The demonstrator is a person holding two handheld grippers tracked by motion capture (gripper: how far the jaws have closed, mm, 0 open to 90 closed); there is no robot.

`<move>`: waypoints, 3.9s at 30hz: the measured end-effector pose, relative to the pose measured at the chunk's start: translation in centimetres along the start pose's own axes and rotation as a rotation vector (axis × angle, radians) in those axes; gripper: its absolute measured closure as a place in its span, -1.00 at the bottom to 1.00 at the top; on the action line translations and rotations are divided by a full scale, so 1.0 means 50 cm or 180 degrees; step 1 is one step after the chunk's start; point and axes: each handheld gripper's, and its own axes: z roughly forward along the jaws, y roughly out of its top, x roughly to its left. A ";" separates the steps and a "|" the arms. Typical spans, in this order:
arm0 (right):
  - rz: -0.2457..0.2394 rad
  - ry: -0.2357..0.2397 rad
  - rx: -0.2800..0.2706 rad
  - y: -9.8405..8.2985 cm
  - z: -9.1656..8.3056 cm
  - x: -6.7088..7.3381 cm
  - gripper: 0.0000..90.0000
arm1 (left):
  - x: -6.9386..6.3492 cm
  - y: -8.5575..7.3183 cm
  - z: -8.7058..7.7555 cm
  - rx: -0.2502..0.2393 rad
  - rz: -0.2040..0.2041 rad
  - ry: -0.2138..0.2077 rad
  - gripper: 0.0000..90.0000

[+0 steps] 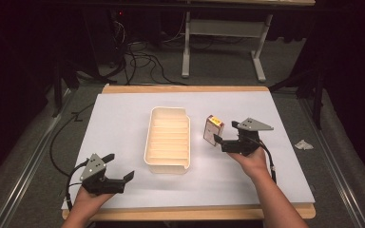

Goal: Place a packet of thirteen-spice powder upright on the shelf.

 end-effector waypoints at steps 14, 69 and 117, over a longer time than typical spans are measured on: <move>0.0060 -0.0043 0.0055 0.012 0.060 -0.014 -0.68 | 0.003 0.004 -0.002 -0.0027 -0.0026 -0.0006 -0.94; 0.0030 0.0049 -0.0109 -0.014 0.065 -0.011 0.52 | 0.000 -0.008 0.001 0.0063 0.0031 0.0009 -0.91; -0.0162 0.0353 -0.0391 0.027 -0.002 0.009 0.53 | 0.001 0.000 -0.001 -0.0040 -0.0017 -0.0008 -0.90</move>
